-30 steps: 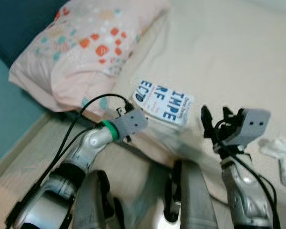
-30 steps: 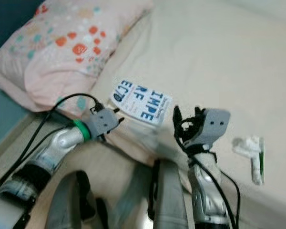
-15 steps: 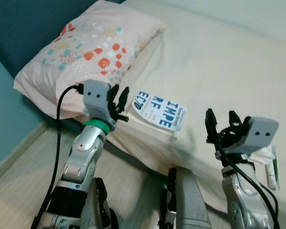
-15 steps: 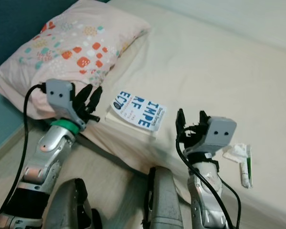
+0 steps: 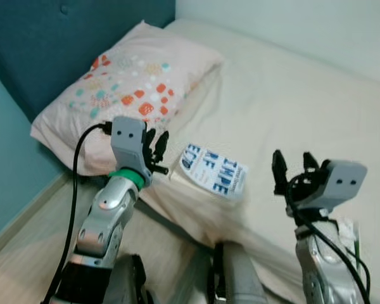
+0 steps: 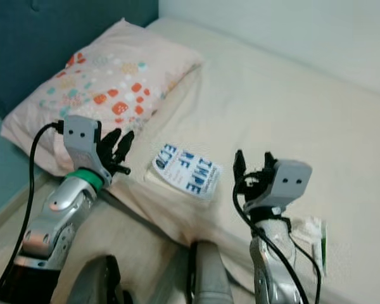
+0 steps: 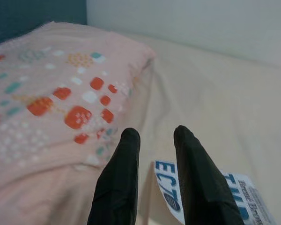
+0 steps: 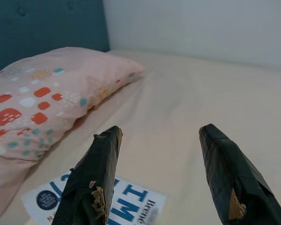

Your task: Clean up the room

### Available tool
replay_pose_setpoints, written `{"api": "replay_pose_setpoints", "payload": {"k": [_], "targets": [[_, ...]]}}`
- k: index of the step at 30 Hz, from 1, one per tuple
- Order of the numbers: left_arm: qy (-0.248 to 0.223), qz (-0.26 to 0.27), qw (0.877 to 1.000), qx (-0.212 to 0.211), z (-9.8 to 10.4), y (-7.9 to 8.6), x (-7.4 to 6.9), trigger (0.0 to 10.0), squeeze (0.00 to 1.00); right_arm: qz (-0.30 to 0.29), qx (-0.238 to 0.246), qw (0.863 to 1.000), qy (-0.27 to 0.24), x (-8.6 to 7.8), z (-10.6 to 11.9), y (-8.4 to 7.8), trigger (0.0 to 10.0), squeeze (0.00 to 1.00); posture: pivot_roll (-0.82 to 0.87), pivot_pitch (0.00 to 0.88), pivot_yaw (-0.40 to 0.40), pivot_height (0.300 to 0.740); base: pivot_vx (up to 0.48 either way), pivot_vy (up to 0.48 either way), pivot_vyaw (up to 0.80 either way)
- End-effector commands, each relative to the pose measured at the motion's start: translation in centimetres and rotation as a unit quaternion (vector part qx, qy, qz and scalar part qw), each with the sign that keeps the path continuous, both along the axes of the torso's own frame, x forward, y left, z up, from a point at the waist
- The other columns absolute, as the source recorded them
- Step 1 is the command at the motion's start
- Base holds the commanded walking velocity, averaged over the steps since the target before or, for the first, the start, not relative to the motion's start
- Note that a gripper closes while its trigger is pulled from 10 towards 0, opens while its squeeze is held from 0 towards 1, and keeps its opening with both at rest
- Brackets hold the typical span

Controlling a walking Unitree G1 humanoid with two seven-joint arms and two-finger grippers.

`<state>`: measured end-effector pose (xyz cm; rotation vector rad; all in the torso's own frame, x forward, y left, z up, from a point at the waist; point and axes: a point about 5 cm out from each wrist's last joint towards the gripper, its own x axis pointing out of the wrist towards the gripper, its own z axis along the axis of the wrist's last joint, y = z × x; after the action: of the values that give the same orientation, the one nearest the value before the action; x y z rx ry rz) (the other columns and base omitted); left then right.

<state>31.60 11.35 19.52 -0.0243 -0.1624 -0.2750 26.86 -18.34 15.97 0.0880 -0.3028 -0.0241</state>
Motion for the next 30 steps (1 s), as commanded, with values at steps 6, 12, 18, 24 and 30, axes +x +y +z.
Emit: {"api": "replay_pose_setpoints", "payload": {"k": [6, 12, 18, 24, 30], "targets": [[0.014, -0.004, 1.000, 0.002, -0.3, -0.9, -0.3, 10.0, 0.00, -0.006, -0.005, 1.000, 0.007, -0.1, -0.5, -0.5, 10.0, 0.00, -0.09, 0.112, 0.006, 0.701, 0.000, 0.000, 0.00], [0.016, 0.001, 1.000, 0.007, -0.2, -1.0, -0.1, 10.0, 0.00, -0.010, -0.006, 1.000, 0.009, 0.0, -0.7, -0.6, 10.0, 0.00, -0.08, 0.112, 0.010, 0.730, 0.000, 0.000, 0.00], [0.016, 0.006, 1.000, 0.014, -0.4, -0.9, -0.1, 10.0, 0.00, -0.016, -0.004, 1.000, 0.014, 0.0, -1.0, -0.6, 10.0, 0.00, -0.08, 0.110, 0.016, 0.740, 0.000, 0.000, 0.00], [0.009, 0.001, 1.000, 0.013, -0.2, -1.4, -0.1, 10.0, 0.00, -0.014, -0.002, 1.000, 0.010, 0.4, -1.0, -0.3, 10.0, 0.00, -0.06, 0.091, 0.018, 0.740, 0.000, 0.000, 0.00], [0.006, 0.004, 1.000, 0.014, -0.1, -1.5, 0.1, 10.0, 0.00, -0.012, -0.004, 1.000, 0.006, 0.8, -0.9, -0.1, 10.0, 0.00, -0.05, 0.090, 0.016, 0.740, 0.000, 0.000, 0.00]]}}
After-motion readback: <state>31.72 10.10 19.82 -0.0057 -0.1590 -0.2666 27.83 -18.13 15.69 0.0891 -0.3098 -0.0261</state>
